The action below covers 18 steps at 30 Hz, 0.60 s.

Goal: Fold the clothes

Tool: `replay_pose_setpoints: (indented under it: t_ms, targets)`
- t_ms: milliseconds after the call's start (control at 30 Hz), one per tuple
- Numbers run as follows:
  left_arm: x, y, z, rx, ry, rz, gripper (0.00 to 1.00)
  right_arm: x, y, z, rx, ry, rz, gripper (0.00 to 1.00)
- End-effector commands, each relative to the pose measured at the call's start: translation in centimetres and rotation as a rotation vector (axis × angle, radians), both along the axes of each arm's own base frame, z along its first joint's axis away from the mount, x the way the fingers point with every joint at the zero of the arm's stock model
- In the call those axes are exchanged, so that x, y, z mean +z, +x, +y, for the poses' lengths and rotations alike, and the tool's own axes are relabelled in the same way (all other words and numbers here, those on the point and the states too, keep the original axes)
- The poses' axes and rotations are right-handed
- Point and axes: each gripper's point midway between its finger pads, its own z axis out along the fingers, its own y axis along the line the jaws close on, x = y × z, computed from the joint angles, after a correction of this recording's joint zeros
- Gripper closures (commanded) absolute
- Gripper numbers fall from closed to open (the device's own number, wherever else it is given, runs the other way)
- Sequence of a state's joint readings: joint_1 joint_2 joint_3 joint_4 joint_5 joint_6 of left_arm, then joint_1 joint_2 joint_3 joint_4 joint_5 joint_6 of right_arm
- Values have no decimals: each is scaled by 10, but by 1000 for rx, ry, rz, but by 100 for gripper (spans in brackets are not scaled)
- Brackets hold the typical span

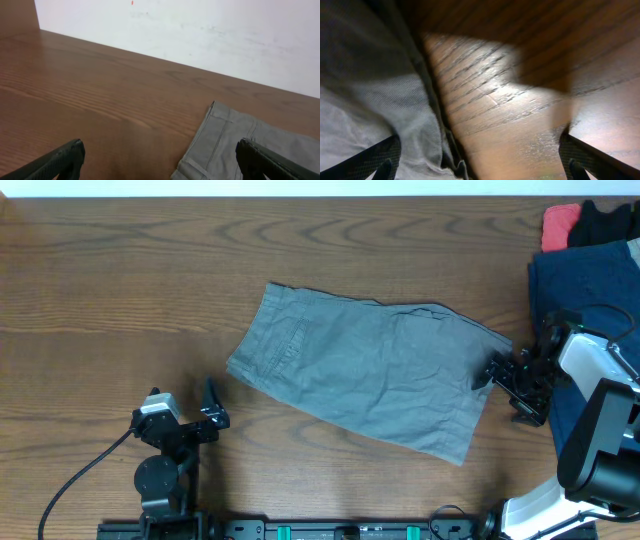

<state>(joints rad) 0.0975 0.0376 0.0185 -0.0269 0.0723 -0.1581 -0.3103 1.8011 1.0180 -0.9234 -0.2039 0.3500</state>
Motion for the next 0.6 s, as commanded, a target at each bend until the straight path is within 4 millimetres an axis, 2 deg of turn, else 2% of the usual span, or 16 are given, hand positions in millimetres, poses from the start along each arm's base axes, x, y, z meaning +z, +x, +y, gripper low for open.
replay_pose_setpoints:
  t_ms: [0,233,300,400,533,567]
  targets:
    - [-15,-1,-3,-15,-11,48,2,-3,1,13,60,64,-32,1]
    - [-15,-1,-3,-15,-11,48,2,-10,2,35,118,92,-56,1]
    - [-15,-1,-3,-15,-11,48,2,-15,1,43,145,94,-63,11]
    - [-16,-1,-3,-15,-11,49,2,-20,2,53,185,91,-79,47]
    - [-16,-1,-3,-15,-11,49,2,-21,8,65,238,84,-106,62]
    - [-16,-1,-3,-15,-11,49,2,-21,10,67,246,82,-114,69]
